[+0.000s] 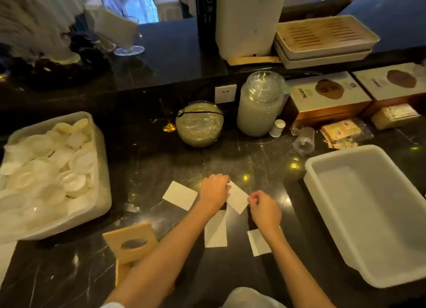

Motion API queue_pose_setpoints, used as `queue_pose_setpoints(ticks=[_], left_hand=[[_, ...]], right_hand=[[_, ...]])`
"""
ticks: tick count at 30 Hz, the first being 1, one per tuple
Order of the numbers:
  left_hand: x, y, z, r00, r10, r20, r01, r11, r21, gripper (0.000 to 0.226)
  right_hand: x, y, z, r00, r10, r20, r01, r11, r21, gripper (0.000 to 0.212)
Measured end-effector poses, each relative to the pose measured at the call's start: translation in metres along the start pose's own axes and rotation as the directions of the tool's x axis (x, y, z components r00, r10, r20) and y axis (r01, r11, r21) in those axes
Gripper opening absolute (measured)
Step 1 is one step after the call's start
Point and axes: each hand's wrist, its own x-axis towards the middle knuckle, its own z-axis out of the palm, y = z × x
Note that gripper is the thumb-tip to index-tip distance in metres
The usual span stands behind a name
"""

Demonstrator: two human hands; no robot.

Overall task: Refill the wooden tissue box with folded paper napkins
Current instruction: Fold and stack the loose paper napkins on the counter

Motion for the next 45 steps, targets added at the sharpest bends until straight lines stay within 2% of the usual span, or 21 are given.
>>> queue_pose_setpoints(ticks=[2,6,12,16,18,20,23,25,27,30,35,39,45], left_hand=[[0.018,0.004,0.007,0.999,0.025,0.043,-0.027,0.999,0.037,0.020],[0.034,0.005,0.026,0.980,0.123,0.156,-0.139,0.986,0.096,0.033],[0.042,-0.004,0.038,0.975,0.161,0.151,-0.181,0.976,0.124,0.030],[0.043,-0.004,0.039,0.975,0.166,0.147,-0.185,0.974,0.128,0.024],[0.040,-0.003,0.037,0.973,0.174,0.152,-0.185,0.981,0.062,0.019],[0.034,-0.005,0.033,0.966,0.186,0.178,-0.170,0.980,-0.102,0.012],[0.021,-0.020,0.020,0.961,0.173,0.216,-0.074,0.913,-0.402,0.018],[0.015,-0.039,0.005,0.977,0.116,0.177,-0.024,0.893,-0.449,0.024],[0.013,-0.061,-0.013,0.989,0.020,0.143,0.046,0.894,-0.445,0.024],[0.014,-0.100,-0.035,0.985,-0.106,0.137,0.150,0.916,-0.372,0.022],[0.012,-0.146,-0.050,0.941,-0.234,0.245,0.282,0.942,-0.184,0.022],[0.011,-0.164,-0.041,0.900,-0.230,0.369,0.272,0.960,-0.065,0.026],[0.015,-0.173,-0.022,0.905,-0.193,0.380,0.223,0.974,-0.037,0.030]], right_hand=[[0.010,-0.001,0.009,0.999,0.036,-0.014,-0.036,0.999,0.003,0.016],[0.019,0.000,0.025,0.998,0.064,0.028,-0.063,0.997,-0.045,0.027],[0.027,0.002,0.033,0.995,0.099,0.009,-0.098,0.994,-0.041,0.022],[0.024,-0.002,0.034,0.994,0.105,0.012,-0.104,0.993,-0.049,0.029],[0.021,-0.003,0.033,0.996,0.088,0.011,-0.087,0.994,-0.058,0.031],[0.019,-0.001,0.031,0.999,0.039,0.013,-0.039,0.999,-0.025,0.022],[0.017,-0.002,0.027,0.996,-0.072,0.048,0.066,0.991,0.113,0.009],[0.016,-0.012,0.026,0.988,-0.109,0.111,0.079,0.966,0.248,0.006],[0.017,-0.032,0.029,0.974,-0.142,0.176,0.076,0.939,0.334,0.005],[0.021,-0.070,0.049,0.949,-0.193,0.248,0.091,0.923,0.374,0.005],[0.021,-0.117,0.101,0.920,-0.206,0.335,0.114,0.955,0.273,0.002],[0.016,-0.126,0.125,0.915,-0.194,0.354,0.147,0.977,0.156,0.003],[0.016,-0.120,0.135,0.923,-0.199,0.328,0.190,0.980,0.059,0.014]])
